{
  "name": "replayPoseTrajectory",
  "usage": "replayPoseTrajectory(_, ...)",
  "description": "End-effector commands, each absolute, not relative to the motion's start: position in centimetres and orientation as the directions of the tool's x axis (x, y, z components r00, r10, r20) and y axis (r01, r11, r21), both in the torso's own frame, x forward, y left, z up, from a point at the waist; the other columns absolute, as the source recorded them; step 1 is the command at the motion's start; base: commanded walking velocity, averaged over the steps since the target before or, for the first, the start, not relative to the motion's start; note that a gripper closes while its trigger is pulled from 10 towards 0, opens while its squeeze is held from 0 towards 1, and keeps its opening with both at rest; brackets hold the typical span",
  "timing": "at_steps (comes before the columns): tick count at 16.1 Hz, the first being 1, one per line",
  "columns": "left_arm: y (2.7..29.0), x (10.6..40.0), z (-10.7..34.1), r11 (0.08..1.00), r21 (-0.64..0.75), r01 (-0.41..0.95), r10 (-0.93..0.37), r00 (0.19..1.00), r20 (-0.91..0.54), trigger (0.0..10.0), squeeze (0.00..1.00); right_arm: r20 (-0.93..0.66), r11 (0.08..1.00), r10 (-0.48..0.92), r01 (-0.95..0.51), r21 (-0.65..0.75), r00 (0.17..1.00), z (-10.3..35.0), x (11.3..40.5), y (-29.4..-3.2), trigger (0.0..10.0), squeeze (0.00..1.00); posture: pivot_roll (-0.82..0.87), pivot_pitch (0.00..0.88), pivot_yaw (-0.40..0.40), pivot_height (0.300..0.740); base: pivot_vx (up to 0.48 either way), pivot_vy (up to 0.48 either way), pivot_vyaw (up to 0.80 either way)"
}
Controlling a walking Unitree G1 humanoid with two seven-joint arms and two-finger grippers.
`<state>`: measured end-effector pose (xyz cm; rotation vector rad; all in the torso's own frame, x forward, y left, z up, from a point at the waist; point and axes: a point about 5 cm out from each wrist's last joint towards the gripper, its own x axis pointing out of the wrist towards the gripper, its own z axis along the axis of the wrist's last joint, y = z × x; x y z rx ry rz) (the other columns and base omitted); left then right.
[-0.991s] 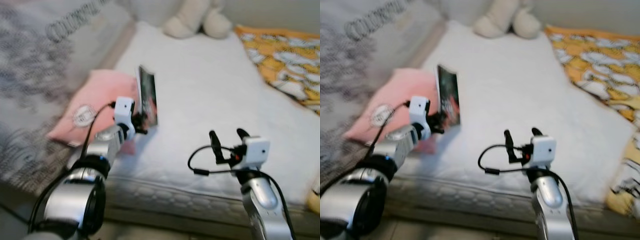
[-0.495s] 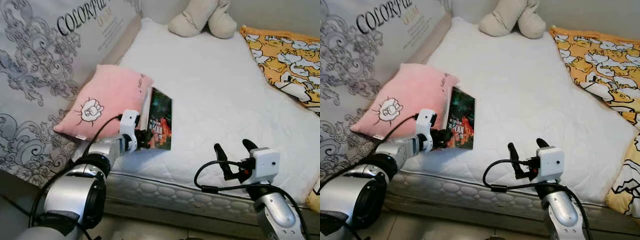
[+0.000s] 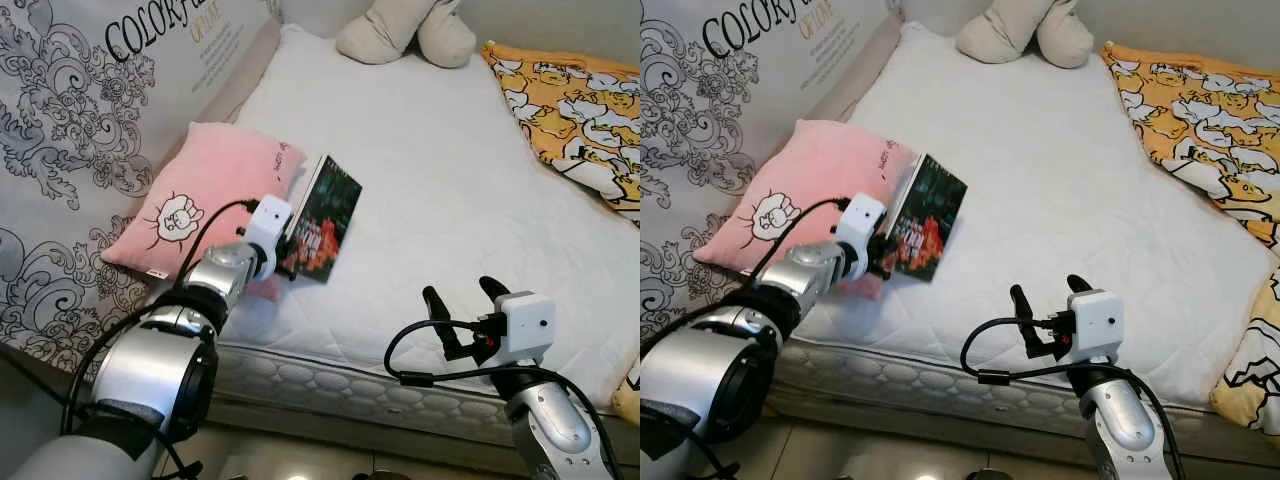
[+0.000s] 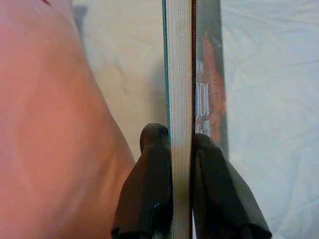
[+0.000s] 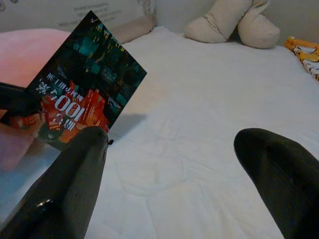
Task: Clean up the room
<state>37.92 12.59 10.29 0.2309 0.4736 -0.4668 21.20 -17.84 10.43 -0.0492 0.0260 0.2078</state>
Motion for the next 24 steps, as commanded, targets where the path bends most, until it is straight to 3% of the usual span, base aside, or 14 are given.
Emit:
replayPoseTrajectory(1, 12.2, 38.5, 11.5, 0.864, 0.146, 0.482, -0.373, 0.808, -0.456, 10.0, 0.0, -0.037, 0.975, 0.214, -0.216, -0.046, 0.976, 10.6, 21.0, -17.7, 10.0, 0.0, -0.25, 0.066, -0.034, 0.74, 0.0, 0.0, 0.0)
replayPoseTrajectory(2, 12.1, 38.5, 11.5, 0.863, 0.145, 0.483, -0.374, 0.806, -0.458, 10.0, 0.0, -0.039, 0.975, 0.214, -0.216, -0.045, 0.976, 10.6, 20.9, -17.7, 10.0, 0.0, -0.25, 0.071, -0.032, 0.74, 0.0, 0.0, 0.0)
replayPoseTrajectory(3, 11.9, 38.5, 11.5, 0.862, 0.155, 0.483, -0.369, 0.807, -0.462, 10.0, 0.86, -0.047, 0.976, 0.213, -0.215, -0.045, 0.976, 10.5, 20.6, -17.7, 10.0, 0.0, -0.26, 0.078, -0.029, 0.74, 0.0, 0.0, 0.0)
replayPoseTrajectory(4, 11.9, 38.6, 11.5, 0.864, 0.158, 0.477, -0.363, 0.81, -0.461, 10.0, 1.0, -0.05, 0.976, 0.212, -0.214, -0.045, 0.976, 10.4, 20.5, -17.7, 10.0, 0.0, -0.26, 0.081, -0.027, 0.74, 0.0, 0.0, 0.0)
replayPoseTrajectory(7, 11.9, 38.8, 12.0, 0.865, 0.174, 0.47, -0.354, 0.819, -0.451, 10.0, 1.0, -0.055, 0.977, 0.205, -0.208, -0.046, 0.977, 10.4, 20.4, -17.8, 10.0, 0.0, -0.26, 0.082, -0.025, 0.74, 0.0, 0.0, 0.0)
replayPoseTrajectory(13, 11.7, 40.4, 15.8, 0.782, 0.387, 0.488, -0.349, 0.858, -0.377, 10.0, 1.0, -0.059, 0.977, 0.208, -0.21, -0.046, 0.976, 10.5, 20.6, -17.5, 10.0, 0.0, -0.26, 0.074, -0.023, 0.74, 0.0, 0.0, 0.0)
replayPoseTrajectory(16, 12.0, 40.6, 16.5, 0.792, 0.365, 0.489, -0.368, 0.86, -0.354, 10.0, 1.0, -0.055, 0.978, 0.2, -0.202, -0.042, 0.978, 10.4, 20.7, -17.3, 10.0, 0.0, -0.25, 0.064, -0.002, 0.74, 0.0, 0.0, 0.0)
replayPoseTrajectory(19, 12.9, 40.3, 16.2, 0.837, 0.251, 0.487, -0.408, 0.859, -0.308, 10.0, 1.0, -0.046, 0.981, 0.189, -0.19, -0.035, 0.981, 10.2, 21.0, -17.1, 10.0, 0.0, -0.23, 0.048, 0.019, 0.74, 0.0, 0.0, 0.0)
replayPoseTrajectory(20, 13.3, 40.1, 15.8, 0.846, 0.205, 0.491, -0.429, 0.857, -0.285, 10.0, 0.42, -0.044, 0.982, 0.186, -0.187, -0.033, 0.982, 10.1, 21.1, -17.0, 10.0, 0.0, -0.22, 0.041, 0.024, 0.74, 0.0, 0.0, 0.0)
replayPoseTrajectory(21, 14.3, 39.7, 15.4, 0.884, 0.137, 0.447, -0.42, 0.888, -0.188, 10.0, 0.0, -0.039, 0.983, 0.181, -0.182, -0.029, 0.983, 9.9, 21.3, -17.0, 10.0, 0.0, -0.19, 0.016, 0.034, 0.74, 0.0, 0.0, 0.0)
replayPoseTrajectory(24, 16.3, 38.3, 14.7, 0.938, 0.086, 0.337, -0.335, 0.942, -0.032, 10.0, 0.0, -0.008, 0.988, 0.151, -0.151, -0.028, 0.989, 10.1, 22.0, -17.3, 10.0, 0.0, -0.16, 0.0, 0.04, 0.74, 0.0, 0.0, 0.0)
